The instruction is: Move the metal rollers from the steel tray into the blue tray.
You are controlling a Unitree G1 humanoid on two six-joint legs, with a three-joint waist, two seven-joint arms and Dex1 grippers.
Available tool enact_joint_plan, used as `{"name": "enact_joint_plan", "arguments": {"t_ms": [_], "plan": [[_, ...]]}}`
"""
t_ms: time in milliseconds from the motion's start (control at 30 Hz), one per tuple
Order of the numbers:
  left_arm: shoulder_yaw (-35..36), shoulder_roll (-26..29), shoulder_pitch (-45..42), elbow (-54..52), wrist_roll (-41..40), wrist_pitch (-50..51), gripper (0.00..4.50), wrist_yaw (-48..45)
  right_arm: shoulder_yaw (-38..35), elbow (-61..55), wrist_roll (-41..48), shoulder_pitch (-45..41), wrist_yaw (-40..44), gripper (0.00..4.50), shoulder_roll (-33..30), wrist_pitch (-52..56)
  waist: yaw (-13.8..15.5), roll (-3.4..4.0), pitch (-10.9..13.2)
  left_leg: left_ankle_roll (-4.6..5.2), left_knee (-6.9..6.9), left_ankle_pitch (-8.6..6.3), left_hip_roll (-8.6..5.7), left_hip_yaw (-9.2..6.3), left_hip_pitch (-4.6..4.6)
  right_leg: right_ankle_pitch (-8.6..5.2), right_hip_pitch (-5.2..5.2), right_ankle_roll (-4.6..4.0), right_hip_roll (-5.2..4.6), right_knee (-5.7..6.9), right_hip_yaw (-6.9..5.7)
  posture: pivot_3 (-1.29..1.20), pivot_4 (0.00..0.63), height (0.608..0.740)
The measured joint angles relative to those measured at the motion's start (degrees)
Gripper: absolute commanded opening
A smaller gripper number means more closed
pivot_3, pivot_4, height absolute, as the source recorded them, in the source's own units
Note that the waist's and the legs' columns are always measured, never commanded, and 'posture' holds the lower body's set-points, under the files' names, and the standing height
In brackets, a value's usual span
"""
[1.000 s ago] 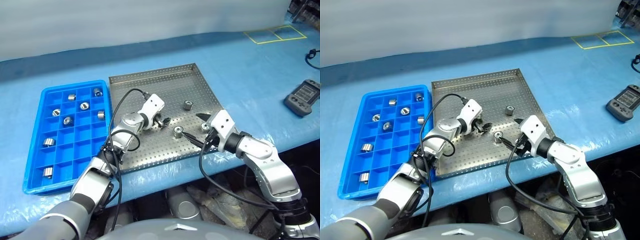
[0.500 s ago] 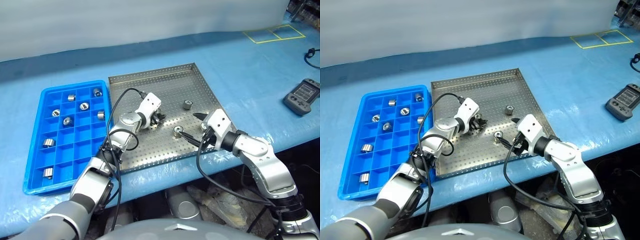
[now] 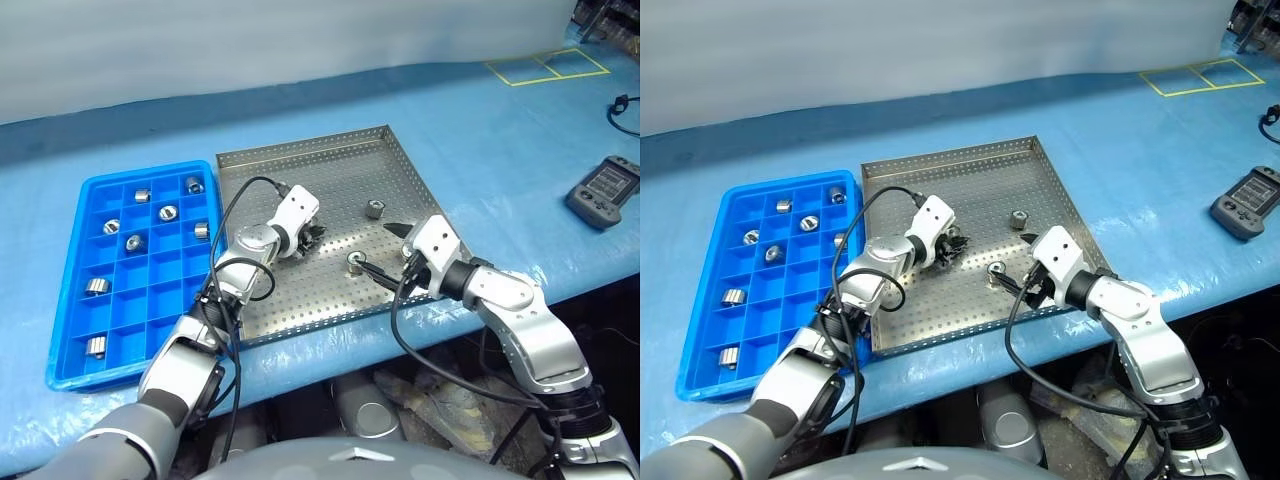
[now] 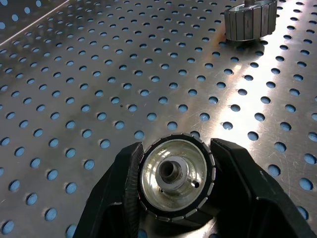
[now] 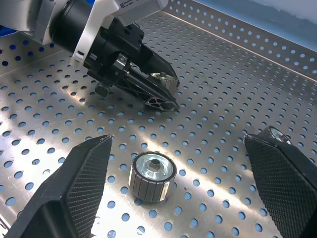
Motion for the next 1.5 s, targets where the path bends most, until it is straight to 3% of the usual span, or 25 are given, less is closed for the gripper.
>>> {"name": "enact_joint_plan", "arguments": {"t_ms": [167, 300, 567, 733, 833, 1100, 1500], "plan": [[1.4, 1.2, 1.5, -5.7, -0.4, 2.1, 1.9, 0.1, 0.4, 0.4, -0.2, -0.2, 0.0, 4.5, 0.0, 0.0, 0.0, -0.02, 0.0, 0.02, 0.0, -0.01, 0.0, 0.03, -0.01, 0.01, -0.1, 0.02, -0.01, 0.0, 0.03, -0.27, 0.15, 0.74], [4.7, 4.0, 3.6, -16.1, -2.5, 5.4, 1.9, -0.2, 0.6, 0.5, -0.1, -0.5, 0.2, 4.5, 0.0, -0.1, 0.1, -0.02, 0.0, 0.03, 0.0, -0.02, 0.02, 0.04, 0.0, 0.01, -0.14, 0.02, -0.02, 0.02, 0.05, -0.25, 0.15, 0.74], [14.1, 15.7, 18.6, -41.8, -5.4, 16.1, 1.9, -0.2, 4.4, 3.4, -0.1, -3.8, 3.2, 4.5, 2.7, -1.2, 0.5, -0.03, 0.0, 0.03, 0.01, -0.03, 0.06, 0.01, 0.15, 0.01, -0.17, 0.01, -0.06, 0.04, 0.03, -0.17, 0.15, 0.74], [22.0, 19.2, 28.9, -54.1, -4.7, 25.5, 1.9, 3.9, 6.1, 5.9, -0.2, -7.1, 5.3, 4.5, 3.1, -2.2, 2.8, -0.13, 0.1, 0.06, 0.02, -0.06, 0.06, -0.05, 0.13, 0.02, -0.22, -0.02, -0.18, 0.0, -0.04, -0.1, 0.15, 0.74], [25.5, 19.6, 32.5, -58.1, -4.4, 29.3, 1.9, 6.5, 6.9, 7.4, -0.3, -8.1, 6.6, 4.5, 3.3, -2.4, 5.3, -0.2, 0.1, 0.05, 0.02, -0.05, 0.04, -0.16, 0.11, 0.01, -0.21, -0.05, -0.2, -0.01, -0.18, -0.06, 0.15, 0.74], [25.5, 18.4, 37.0, -61.8, -4.6, 32.1, 1.9, 10.1, 8.6, 9.6, -0.7, -11.4, 8.9, 4.5, 4.1, -3.4, 10.4, -0.21, 0.1, 0.03, 0.05, -0.05, 0.02, -0.27, 0.05, 0.17, -0.21, -0.39, -0.45, -0.03, -0.36, -0.03, 0.15, 0.74], [26.0, 17.3, 40.7, -62.8, -5.1, 32.5, 1.9, 12.0, 8.6, 9.8, -1.1, -11.4, 9.6, 4.5, 4.1, -3.4, 12.2, -0.21, 0.1, -0.02, 0.05, -0.03, 0.02, -0.42, 0.03, 0.12, -0.19, -0.49, -0.51, -0.02, -0.56, -0.04, 0.15, 0.74]]}}
